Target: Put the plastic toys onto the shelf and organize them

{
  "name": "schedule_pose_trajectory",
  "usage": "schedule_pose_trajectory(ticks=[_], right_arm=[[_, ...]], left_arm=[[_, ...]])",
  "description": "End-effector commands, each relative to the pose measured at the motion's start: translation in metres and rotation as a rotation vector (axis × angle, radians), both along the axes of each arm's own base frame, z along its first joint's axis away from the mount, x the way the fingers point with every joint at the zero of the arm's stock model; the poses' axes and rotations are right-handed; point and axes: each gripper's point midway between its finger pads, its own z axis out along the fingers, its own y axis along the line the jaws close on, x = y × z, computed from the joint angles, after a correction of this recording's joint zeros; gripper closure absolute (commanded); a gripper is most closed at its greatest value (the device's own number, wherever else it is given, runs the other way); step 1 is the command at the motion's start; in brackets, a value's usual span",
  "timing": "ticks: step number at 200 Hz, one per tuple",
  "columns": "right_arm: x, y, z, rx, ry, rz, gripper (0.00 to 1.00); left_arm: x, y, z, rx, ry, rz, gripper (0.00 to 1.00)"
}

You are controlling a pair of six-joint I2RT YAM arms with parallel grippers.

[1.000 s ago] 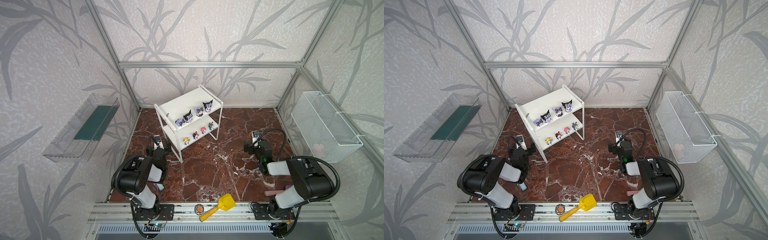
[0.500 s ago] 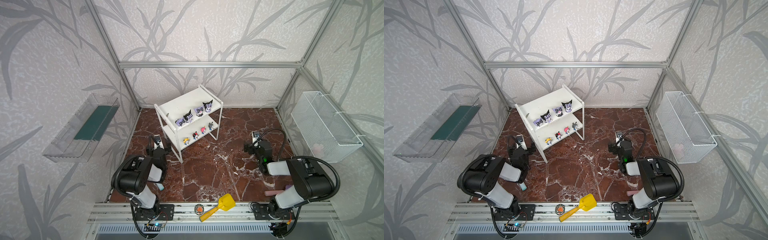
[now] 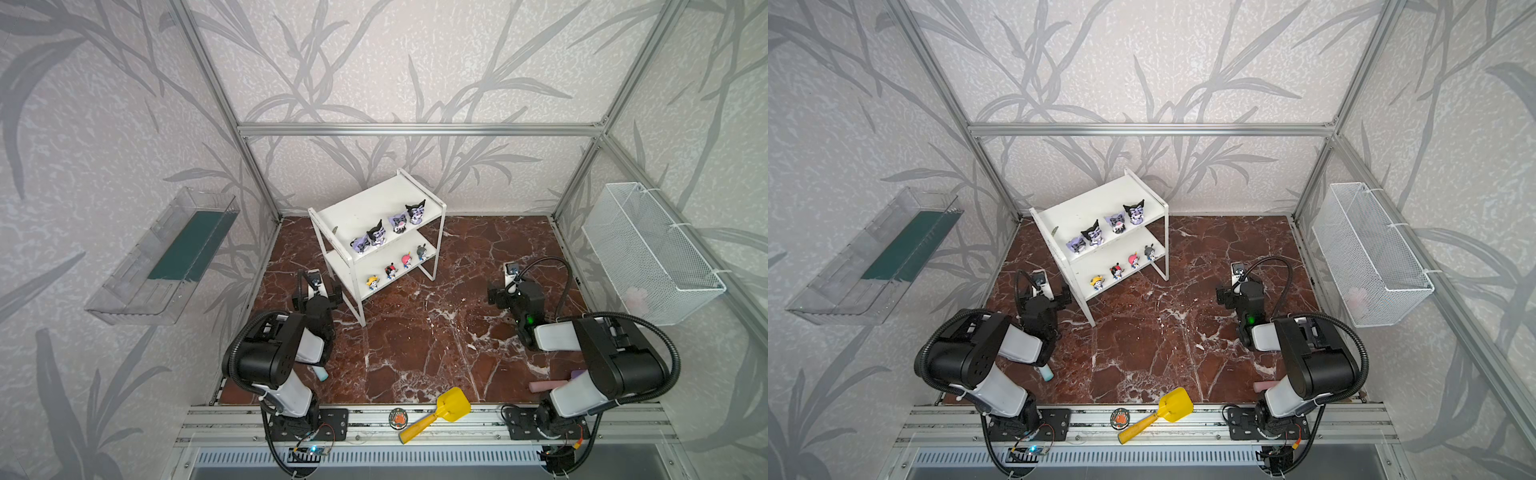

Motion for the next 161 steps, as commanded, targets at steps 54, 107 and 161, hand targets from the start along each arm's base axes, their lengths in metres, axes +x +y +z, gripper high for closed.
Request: schedule_pose_trajectory(ticks=[54, 107, 161], right_arm=[[0.006, -0.002, 0.012, 0.008, -0.034, -0.017, 0.01], [0.006, -0.002, 0.012, 0.008, -0.033, -0.016, 0.01], [0.006, -0.002, 0.012, 0.008, -0.033, -0.017, 0.01]], left_arm=[[0.012, -0.014, 0.002, -0.016, 0.016, -0.131, 0.01], [0.018, -0.007, 0.0, -0.023, 0.052, -0.08, 0.01], [0.018, -0.006, 0.0, -0.026, 0.055, -0.077, 0.01]])
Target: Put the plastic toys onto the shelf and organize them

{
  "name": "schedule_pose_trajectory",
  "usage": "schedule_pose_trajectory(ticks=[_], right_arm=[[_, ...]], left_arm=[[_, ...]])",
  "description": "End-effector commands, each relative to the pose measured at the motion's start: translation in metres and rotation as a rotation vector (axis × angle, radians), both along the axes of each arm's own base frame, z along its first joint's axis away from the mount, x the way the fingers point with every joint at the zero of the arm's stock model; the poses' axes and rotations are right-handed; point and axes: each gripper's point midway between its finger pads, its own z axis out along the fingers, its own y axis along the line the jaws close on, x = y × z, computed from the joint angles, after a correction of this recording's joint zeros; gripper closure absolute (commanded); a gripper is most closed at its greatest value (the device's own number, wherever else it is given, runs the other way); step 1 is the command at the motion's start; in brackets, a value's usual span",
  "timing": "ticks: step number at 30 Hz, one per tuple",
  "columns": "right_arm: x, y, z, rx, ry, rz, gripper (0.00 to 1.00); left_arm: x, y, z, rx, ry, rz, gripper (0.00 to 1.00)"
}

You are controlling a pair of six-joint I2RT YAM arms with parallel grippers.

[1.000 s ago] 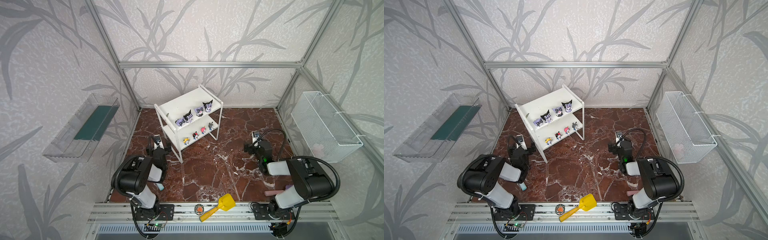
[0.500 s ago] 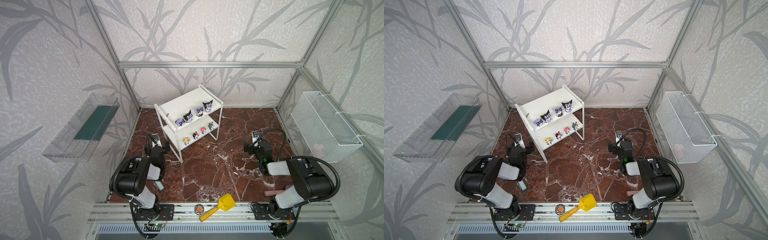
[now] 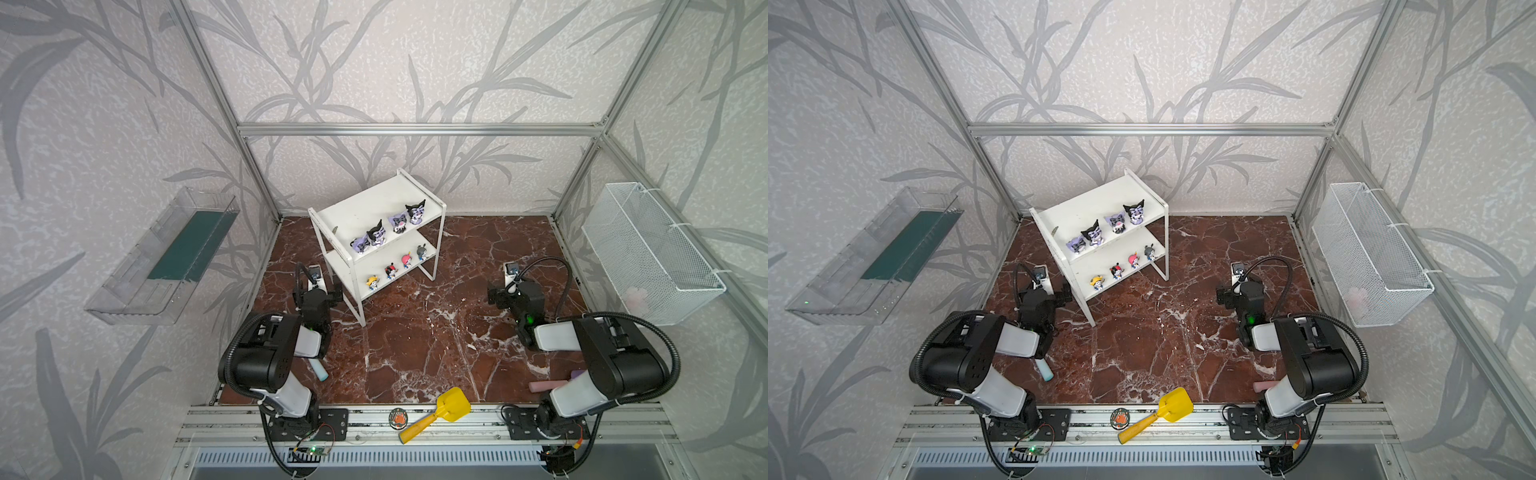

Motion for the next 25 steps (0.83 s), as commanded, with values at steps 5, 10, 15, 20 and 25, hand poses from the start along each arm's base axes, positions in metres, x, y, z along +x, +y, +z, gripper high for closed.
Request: schedule_pose_trajectory(ticks=[5, 10, 15, 20, 25], right_arm=[[0.006, -0.002, 0.012, 0.008, -0.033, -0.016, 0.01], [0.006, -0.002, 0.012, 0.008, -0.033, -0.015, 0.01], [0.007, -0.013, 0.011, 0.028, -0.028, -0.066, 0.01], [0.006, -0.022, 0.012, 0.037, -0.033, -0.118, 0.01], [0.006, -0.021, 0.012, 0.032, -0.031, -0.111, 0.01]], left_arm=[[0.003, 0.001, 0.009, 0.003, -0.023, 0.005, 0.01], [0.003, 0.002, 0.009, 0.003, -0.022, 0.007, 0.01], [0.003, 0.001, 0.009, 0.003, -0.023, 0.006, 0.01], [0.003, 0.001, 0.009, 0.003, -0.023, 0.004, 0.01], [0.003, 0.001, 0.009, 0.003, -0.023, 0.005, 0.01]])
